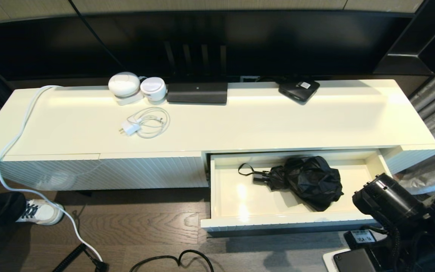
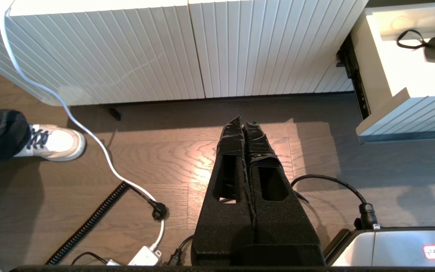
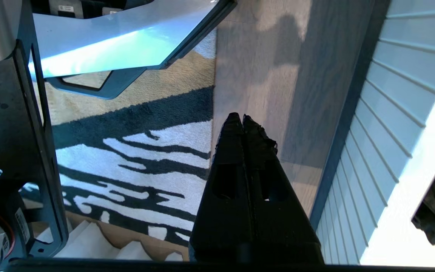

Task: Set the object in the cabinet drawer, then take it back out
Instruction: Close the drawer

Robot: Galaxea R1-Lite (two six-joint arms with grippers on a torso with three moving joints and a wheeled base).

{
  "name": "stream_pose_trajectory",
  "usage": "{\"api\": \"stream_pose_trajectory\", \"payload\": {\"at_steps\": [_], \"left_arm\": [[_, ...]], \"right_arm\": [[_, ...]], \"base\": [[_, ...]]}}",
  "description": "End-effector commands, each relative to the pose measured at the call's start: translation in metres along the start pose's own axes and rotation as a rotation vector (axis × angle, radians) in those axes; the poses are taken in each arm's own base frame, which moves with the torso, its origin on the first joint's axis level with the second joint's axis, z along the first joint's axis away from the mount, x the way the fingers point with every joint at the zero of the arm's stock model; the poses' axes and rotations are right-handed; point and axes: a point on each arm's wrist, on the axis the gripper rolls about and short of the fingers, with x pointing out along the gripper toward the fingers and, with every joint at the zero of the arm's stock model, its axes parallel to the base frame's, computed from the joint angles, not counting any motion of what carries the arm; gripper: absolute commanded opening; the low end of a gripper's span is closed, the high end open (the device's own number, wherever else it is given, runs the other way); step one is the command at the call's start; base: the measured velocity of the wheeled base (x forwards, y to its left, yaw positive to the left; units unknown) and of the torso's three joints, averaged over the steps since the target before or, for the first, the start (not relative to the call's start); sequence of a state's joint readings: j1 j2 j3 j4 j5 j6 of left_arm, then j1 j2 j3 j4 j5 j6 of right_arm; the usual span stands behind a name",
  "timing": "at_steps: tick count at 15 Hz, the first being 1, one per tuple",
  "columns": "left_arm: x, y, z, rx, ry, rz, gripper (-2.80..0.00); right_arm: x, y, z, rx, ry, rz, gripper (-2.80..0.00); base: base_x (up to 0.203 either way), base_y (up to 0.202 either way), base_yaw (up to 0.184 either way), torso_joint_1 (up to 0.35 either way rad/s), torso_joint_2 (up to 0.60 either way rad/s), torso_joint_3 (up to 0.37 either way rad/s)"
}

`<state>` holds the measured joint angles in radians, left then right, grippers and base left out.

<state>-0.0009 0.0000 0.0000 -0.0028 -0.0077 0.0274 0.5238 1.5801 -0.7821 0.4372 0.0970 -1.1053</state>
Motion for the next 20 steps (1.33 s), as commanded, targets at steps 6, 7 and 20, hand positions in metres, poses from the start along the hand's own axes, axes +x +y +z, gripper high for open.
{"api": "stream_pose_trajectory", "payload": {"at_steps": [6,7,20], "left_arm": [[0.0,0.0,0.0,0.0,0.003,-0.001,-2.8],[0.0,0.0,0.0,0.0,0.003,-0.001,-2.8],[0.0,0.0,0.0,0.0,0.003,-0.002,-2.8]], "right_arm": [[0.016,-0.02,0.007,0.004,0.021,0.027,-2.8],[0.017,-0.023,0.008,0.004,0.02,0.022,-2.8],[0.024,-0.06,0.016,0.018,-0.021,-0.193,-2.8]], "base": [[0.0,0.0,0.0,0.0,0.0,0.0],[0.0,0.0,0.0,0.0,0.0,0.0],[0.0,0.0,0.0,0.0,0.0,0.0]]}}
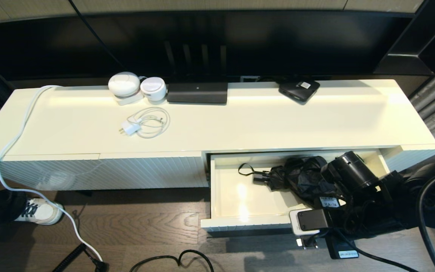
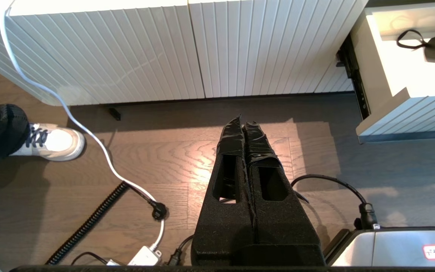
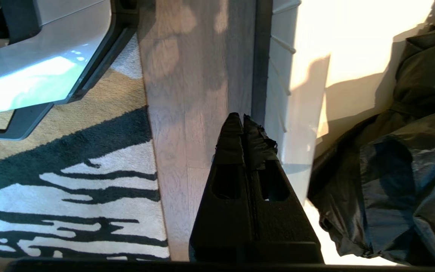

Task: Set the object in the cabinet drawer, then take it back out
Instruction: Close the drawer

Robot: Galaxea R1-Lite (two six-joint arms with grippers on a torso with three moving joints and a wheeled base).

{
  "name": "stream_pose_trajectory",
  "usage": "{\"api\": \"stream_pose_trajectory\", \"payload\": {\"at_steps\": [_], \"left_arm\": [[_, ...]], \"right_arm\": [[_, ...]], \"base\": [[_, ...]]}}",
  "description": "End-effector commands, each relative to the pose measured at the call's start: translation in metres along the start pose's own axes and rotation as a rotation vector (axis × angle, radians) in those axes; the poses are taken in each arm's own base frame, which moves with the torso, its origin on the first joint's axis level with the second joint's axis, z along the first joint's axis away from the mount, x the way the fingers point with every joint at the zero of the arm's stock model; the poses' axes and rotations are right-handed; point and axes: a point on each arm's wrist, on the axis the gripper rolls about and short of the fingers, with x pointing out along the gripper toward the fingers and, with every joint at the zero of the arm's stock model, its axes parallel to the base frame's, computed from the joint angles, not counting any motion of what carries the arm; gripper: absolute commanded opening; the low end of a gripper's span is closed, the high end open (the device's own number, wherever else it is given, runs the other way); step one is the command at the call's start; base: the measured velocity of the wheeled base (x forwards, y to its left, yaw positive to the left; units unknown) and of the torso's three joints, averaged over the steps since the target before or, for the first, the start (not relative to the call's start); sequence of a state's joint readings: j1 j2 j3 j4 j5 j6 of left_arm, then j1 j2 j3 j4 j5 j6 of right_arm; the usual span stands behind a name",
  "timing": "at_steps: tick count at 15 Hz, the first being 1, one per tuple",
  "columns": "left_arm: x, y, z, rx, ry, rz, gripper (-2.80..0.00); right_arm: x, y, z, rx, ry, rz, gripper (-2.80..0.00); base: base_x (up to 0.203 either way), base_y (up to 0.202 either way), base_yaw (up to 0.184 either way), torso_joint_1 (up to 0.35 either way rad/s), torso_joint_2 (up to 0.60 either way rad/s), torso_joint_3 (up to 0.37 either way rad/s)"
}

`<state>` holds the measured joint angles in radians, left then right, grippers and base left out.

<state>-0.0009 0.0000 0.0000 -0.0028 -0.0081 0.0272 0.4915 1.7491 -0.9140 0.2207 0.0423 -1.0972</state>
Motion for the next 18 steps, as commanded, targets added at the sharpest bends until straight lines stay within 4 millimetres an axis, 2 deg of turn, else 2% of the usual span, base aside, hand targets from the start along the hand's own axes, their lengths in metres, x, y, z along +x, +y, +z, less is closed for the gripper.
{"api": "stream_pose_trajectory", "payload": {"at_steps": [1,4,8,12,14,16,18], "left_arm": [[0.0,0.0,0.0,0.0,0.003,0.001,-2.8],[0.0,0.0,0.0,0.0,0.003,0.001,-2.8],[0.0,0.0,0.0,0.0,0.003,0.0,-2.8],[0.0,0.0,0.0,0.0,0.003,0.001,-2.8],[0.0,0.0,0.0,0.0,0.003,0.001,-2.8],[0.0,0.0,0.0,0.0,0.003,0.0,-2.8],[0.0,0.0,0.0,0.0,0.003,0.0,-2.8]], "right_arm": [[-0.001,-0.001,0.0,-0.008,-0.003,-0.004,-2.8],[0.0,0.004,-0.002,-0.011,0.008,0.014,-2.8],[-0.016,0.01,-0.005,-0.011,0.026,0.001,-2.8],[-0.017,-0.015,0.002,0.022,0.007,-0.067,-2.8],[-0.024,-0.029,0.009,0.023,-0.009,-0.098,-2.8],[-0.026,-0.035,0.01,0.027,-0.009,-0.104,-2.8],[-0.017,-0.033,0.001,0.051,0.017,-0.081,-2.8]], "base": [[0.0,0.0,0.0,0.0,0.0,0.0],[0.0,0.0,0.0,0.0,0.0,0.0],[0.0,0.0,0.0,0.0,0.0,0.0],[0.0,0.0,0.0,0.0,0.0,0.0],[0.0,0.0,0.0,0.0,0.0,0.0],[0.0,0.0,0.0,0.0,0.0,0.0],[0.0,0.0,0.0,0.0,0.0,0.0]]}}
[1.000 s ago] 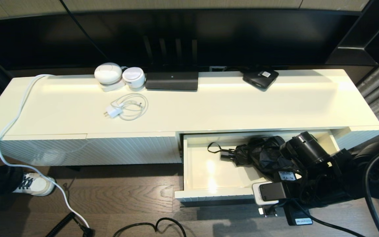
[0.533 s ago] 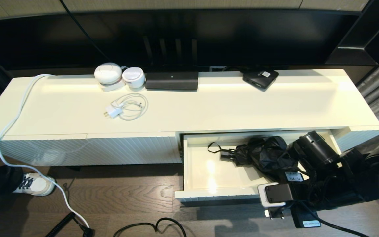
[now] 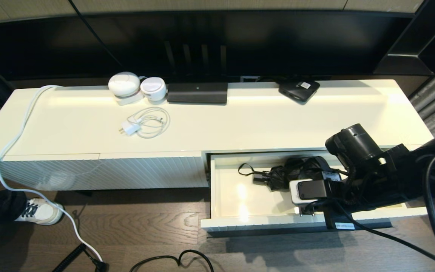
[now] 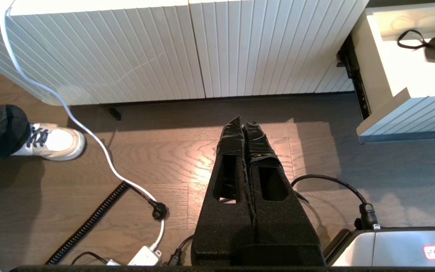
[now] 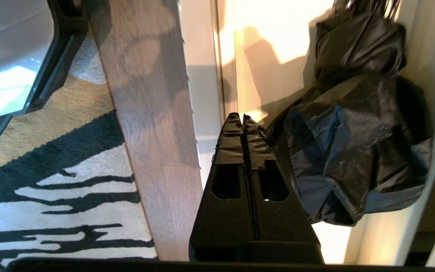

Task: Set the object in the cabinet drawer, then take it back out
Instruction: Close the drawer

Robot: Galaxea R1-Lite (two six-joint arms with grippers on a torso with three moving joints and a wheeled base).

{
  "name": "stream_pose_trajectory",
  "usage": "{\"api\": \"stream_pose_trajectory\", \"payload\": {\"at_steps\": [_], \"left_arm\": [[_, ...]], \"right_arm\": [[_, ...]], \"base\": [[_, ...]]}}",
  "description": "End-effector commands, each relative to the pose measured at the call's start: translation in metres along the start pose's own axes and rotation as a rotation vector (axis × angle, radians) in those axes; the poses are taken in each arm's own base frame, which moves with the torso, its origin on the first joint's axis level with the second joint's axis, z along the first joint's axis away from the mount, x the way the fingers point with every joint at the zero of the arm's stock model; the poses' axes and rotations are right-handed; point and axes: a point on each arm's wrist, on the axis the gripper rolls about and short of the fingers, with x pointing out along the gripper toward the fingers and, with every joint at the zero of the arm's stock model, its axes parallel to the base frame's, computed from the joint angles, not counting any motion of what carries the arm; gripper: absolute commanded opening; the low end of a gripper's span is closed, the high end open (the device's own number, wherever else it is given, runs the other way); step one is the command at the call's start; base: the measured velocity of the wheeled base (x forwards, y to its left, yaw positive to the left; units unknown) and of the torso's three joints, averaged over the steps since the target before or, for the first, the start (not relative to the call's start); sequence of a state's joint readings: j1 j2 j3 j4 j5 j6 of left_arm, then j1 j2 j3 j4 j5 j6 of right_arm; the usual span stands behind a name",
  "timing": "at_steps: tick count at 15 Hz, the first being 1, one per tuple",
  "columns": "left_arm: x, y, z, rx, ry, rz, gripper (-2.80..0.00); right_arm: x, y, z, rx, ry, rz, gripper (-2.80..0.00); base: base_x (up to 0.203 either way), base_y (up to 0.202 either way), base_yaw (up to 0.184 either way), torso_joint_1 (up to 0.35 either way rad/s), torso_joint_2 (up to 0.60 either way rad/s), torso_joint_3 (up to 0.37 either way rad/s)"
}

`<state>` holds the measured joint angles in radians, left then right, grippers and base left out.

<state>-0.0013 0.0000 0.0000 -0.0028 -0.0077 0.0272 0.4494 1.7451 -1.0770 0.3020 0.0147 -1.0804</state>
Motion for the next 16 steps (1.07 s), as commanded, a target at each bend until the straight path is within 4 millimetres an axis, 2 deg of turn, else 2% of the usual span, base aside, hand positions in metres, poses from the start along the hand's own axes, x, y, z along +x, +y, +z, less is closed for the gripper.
{"api": "stream_pose_trajectory", "payload": {"at_steps": [1,6,8,11,16], "left_arm": [[0.0,0.0,0.0,0.0,0.003,0.0,-2.8],[0.0,0.0,0.0,0.0,0.003,0.0,-2.8],[0.0,0.0,0.0,0.0,0.003,0.001,-2.8],[0.0,0.0,0.0,0.0,0.003,0.0,-2.8],[0.0,0.0,0.0,0.0,0.003,0.0,-2.8]], "right_arm": [[0.007,0.006,-0.007,0.002,0.024,0.032,-2.8],[-0.025,0.032,-0.019,0.004,0.008,0.017,-2.8],[-0.032,0.045,-0.025,0.005,0.005,0.025,-2.8],[-0.022,0.067,-0.036,0.006,0.023,0.062,-2.8],[0.009,0.067,-0.037,0.036,0.024,0.06,-2.8]], "base": [[0.0,0.0,0.0,0.0,0.0,0.0],[0.0,0.0,0.0,0.0,0.0,0.0],[0.0,0.0,0.0,0.0,0.0,0.0],[0.0,0.0,0.0,0.0,0.0,0.0],[0.0,0.0,0.0,0.0,0.0,0.0]]}}
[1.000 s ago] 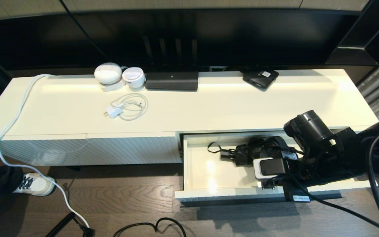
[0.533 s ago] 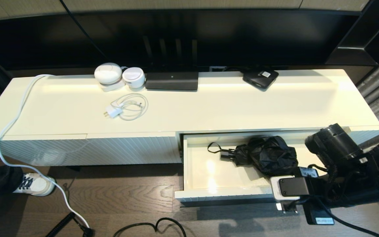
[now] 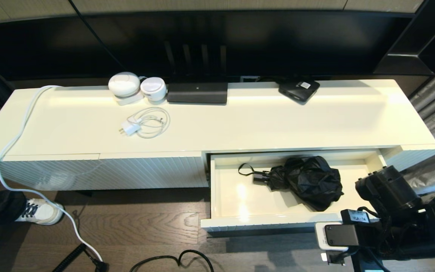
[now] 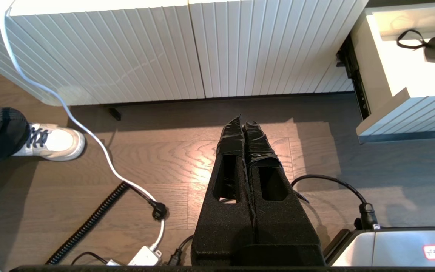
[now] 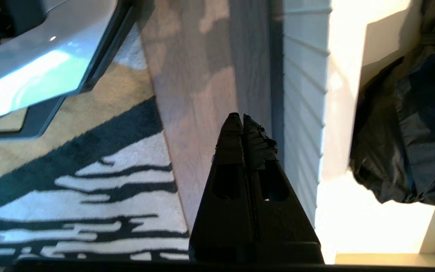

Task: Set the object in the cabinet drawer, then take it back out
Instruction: Close the drawer

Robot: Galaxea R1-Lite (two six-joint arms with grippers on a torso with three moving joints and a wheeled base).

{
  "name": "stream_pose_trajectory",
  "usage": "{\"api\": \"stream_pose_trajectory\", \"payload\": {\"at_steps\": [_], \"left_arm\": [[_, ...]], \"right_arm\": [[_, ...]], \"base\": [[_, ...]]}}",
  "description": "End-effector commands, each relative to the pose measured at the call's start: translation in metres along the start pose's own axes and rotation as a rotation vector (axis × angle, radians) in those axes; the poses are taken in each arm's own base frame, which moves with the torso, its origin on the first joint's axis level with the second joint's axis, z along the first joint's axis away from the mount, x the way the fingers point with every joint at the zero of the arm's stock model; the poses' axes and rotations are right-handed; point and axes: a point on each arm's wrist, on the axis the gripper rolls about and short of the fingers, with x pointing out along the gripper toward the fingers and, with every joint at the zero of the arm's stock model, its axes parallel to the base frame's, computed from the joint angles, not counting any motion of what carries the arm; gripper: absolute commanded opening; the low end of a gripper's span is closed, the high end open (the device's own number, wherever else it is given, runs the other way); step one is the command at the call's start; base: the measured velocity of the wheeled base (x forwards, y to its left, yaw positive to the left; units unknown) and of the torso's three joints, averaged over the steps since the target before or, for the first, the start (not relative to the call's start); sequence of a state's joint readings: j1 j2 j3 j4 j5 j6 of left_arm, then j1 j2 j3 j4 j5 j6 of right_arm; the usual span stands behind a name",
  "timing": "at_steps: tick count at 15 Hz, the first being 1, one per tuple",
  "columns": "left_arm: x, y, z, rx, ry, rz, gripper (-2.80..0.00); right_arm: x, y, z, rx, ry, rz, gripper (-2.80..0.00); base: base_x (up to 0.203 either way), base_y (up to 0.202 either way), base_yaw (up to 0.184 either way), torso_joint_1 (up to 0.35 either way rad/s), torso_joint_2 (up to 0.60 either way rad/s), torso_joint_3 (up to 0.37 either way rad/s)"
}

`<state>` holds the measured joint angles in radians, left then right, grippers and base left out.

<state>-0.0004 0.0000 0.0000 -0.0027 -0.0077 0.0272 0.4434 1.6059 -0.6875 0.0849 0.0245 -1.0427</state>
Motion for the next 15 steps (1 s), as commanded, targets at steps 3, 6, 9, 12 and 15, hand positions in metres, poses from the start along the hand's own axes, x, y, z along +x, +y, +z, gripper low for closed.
{"api": "stream_pose_trajectory", "payload": {"at_steps": [3,6,9,12,15], "left_arm": [[0.0,0.0,0.0,0.0,0.003,0.0,-2.8],[0.0,0.0,0.0,0.0,0.003,-0.001,-2.8],[0.0,0.0,0.0,0.0,0.003,0.0,-2.8],[0.0,0.0,0.0,0.0,0.003,-0.001,-2.8],[0.0,0.0,0.0,0.0,0.003,0.0,-2.8]], "right_arm": [[0.019,0.008,-0.001,-0.014,0.015,0.042,-2.8],[0.03,0.007,0.0,-0.014,-0.013,-0.008,-2.8],[0.035,0.004,0.001,-0.017,-0.033,-0.048,-2.8],[0.04,0.008,-0.001,-0.018,-0.038,-0.062,-2.8],[0.053,0.009,-0.003,-0.019,-0.063,-0.108,-2.8]], "base": [[0.0,0.0,0.0,0.0,0.0,0.0],[0.0,0.0,0.0,0.0,0.0,0.0],[0.0,0.0,0.0,0.0,0.0,0.0],[0.0,0.0,0.0,0.0,0.0,0.0],[0.0,0.0,0.0,0.0,0.0,0.0]]}}
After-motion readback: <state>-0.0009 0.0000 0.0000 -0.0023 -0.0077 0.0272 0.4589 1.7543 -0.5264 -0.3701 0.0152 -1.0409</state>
